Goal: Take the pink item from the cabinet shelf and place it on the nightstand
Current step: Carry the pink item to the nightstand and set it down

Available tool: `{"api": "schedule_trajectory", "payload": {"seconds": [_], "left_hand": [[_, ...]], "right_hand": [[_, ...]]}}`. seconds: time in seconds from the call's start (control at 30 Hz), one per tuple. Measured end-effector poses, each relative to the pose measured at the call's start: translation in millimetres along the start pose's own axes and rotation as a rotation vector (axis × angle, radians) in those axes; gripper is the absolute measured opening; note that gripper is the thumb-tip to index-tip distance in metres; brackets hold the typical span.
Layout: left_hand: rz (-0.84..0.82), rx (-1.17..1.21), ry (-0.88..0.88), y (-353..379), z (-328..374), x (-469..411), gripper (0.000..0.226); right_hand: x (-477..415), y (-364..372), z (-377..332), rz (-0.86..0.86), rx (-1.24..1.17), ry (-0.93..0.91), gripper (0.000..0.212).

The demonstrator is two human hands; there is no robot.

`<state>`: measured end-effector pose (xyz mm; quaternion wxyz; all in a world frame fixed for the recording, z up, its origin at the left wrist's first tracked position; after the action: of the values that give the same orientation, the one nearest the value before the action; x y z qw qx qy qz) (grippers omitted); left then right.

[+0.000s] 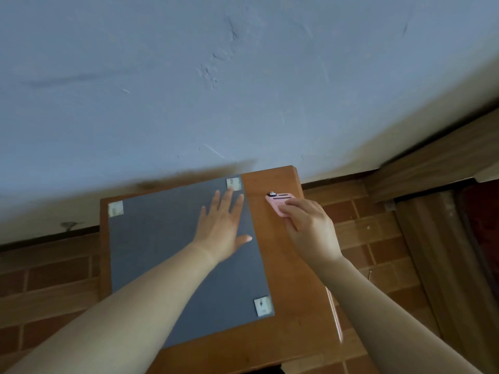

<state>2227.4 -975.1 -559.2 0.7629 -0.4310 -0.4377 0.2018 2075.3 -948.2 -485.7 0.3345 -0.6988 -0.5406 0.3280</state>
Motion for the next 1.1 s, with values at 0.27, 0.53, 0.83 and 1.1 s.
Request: {"api": "schedule_trajectory", "payload": {"seconds": [0.27,0.53,0.83,1.1], "left_hand": [[-0.109,-0.058,0.038,31,-9,-1,0.098],[-0.075,-0.059,0.047,29,-9,-3,0.103],[-0.06,0.056,-0.019,27,-20,-8,0.113],[-0.055,0.05,-0.019,26,-20,-8,0.113]], "right_hand": [[24,36,11,-0.133,0.11,-0.008,0.029],[23,55,22,-0.28,0.124,0.033,0.031],[12,74,32,-0.456,0.215,0.113,0.056],[-2,81,34,-0.44,0.208,0.16,0.058]]}}
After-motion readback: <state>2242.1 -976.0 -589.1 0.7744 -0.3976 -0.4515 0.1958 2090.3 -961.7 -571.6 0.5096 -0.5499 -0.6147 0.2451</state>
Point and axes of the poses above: each hand's wrist, its own x-axis away from the middle knuckle, its own y-axis out of the palm, z = x × y, the point moved 10 cm from there along -x, towards the middle knuckle, and after that the axes turned 10 degrees about y, right-handed, at the moved point
